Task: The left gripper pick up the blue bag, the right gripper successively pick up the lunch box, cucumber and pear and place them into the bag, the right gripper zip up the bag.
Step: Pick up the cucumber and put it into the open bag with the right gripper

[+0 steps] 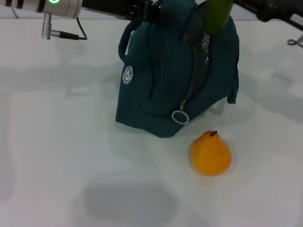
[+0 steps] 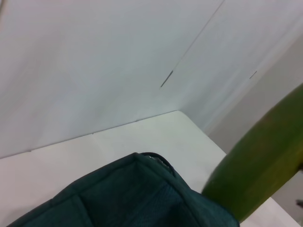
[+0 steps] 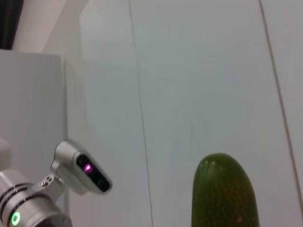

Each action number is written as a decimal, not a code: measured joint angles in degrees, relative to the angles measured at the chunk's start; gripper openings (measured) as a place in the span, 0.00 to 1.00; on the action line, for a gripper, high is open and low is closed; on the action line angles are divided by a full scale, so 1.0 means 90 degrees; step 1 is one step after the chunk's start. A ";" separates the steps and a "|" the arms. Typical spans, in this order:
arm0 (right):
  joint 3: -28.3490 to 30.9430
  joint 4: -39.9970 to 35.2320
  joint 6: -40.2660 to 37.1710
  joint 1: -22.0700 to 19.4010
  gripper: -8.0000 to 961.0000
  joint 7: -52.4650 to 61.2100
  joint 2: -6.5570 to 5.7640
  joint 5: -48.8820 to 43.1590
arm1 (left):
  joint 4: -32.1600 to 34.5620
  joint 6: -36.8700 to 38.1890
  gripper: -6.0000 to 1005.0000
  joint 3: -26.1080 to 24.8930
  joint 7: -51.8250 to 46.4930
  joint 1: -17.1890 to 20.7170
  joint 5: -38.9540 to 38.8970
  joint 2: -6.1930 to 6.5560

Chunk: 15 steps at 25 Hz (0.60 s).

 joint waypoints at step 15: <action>0.0005 0.1500 0.1213 0.0581 0.58 -0.1875 0.0042 0.0012 | -0.0389 -0.0049 0.05 -0.0018 0.0015 -0.0115 -0.0020 0.0064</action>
